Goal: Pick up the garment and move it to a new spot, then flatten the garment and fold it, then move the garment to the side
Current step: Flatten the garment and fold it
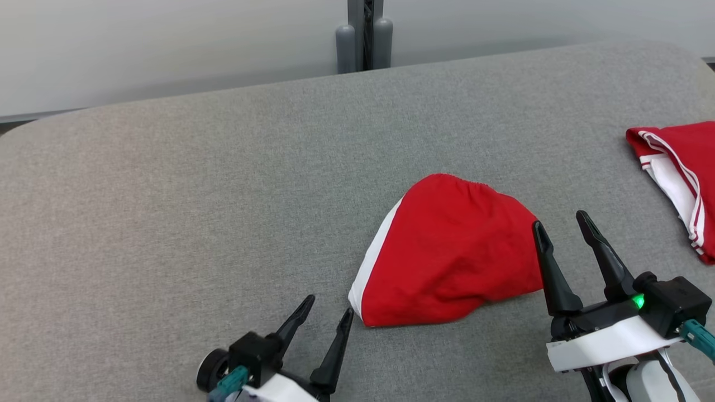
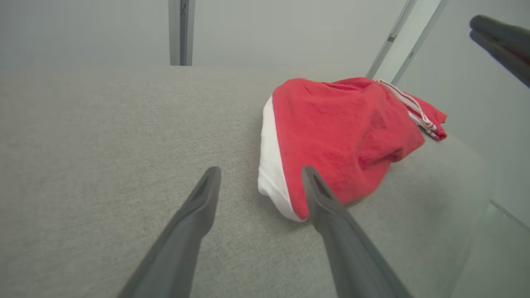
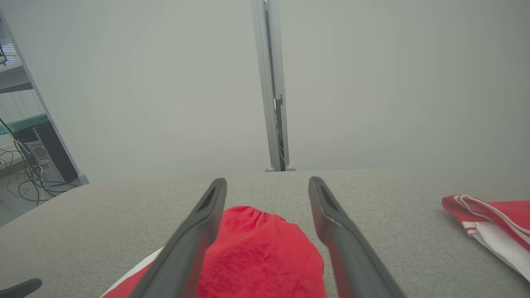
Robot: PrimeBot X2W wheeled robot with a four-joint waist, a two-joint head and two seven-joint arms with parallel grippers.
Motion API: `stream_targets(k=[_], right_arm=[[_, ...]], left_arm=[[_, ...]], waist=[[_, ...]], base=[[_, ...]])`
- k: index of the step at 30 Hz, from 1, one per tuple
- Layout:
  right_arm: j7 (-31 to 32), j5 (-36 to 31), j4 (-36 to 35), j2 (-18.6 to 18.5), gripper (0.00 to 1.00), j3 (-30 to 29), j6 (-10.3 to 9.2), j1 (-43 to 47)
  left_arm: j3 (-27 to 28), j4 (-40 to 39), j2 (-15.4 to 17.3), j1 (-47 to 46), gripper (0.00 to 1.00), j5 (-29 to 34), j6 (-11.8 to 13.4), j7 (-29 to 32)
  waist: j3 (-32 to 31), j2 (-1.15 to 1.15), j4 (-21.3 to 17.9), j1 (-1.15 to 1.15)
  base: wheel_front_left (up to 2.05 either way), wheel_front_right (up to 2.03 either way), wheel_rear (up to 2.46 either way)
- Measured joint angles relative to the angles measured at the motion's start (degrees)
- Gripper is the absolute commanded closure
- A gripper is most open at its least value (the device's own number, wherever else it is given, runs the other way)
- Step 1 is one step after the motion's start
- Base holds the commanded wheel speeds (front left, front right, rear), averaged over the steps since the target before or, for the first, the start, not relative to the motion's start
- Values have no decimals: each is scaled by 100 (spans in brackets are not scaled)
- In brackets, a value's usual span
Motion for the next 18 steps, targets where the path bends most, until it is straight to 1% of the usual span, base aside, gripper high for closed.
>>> stream_targets(k=[4, 7, 13, 14, 15, 16, 18], right_arm=[[-1, 20, -15, -4, 0, 26, 0, -80], [-1, 36, -29, -22, 0, 46, 0, -124], [-3, 47, -29, -38, 0, 40, 0, -219], [-4, 52, -29, -36, 0, 40, 0, -219], [-4, 53, -26, -35, 0, 37, 0, -219], [-4, 53, -23, -33, 0, 37, 0, -219], [-5, 53, -14, -25, 0, 35, 0, -219]], left_arm=[[-308, 480, 0, -461, 0, -207, -56, 0], [-687, 915, 2, -853, 0, -379, -65, 1], [-1109, 1304, 3, -1276, 0, -563, -82, 0], [-1137, 1324, -1, -1311, 16, -580, -83, 0], [-1158, 1334, -3, -1339, 64, -588, -83, 0], [-1154, 1338, -2, -1370, 100, -593, -89, 0], [-1088, 1280, 4, -1410, 100, -612, -89, 0]], waist=[[143, 0, -52, 0], [294, 0, -128, 0], [459, 0, -277, 0], [472, 0, -297, 0], [480, 0, -314, 0], [483, 0, -327, 0], [467, 0, -337, 0]], base=[[0, 0, 0], [0, 0, 0], [0, 0, 0], [0, 0, 0], [0, 0, 0], [0, 0, 0], [0, 0, 0]])
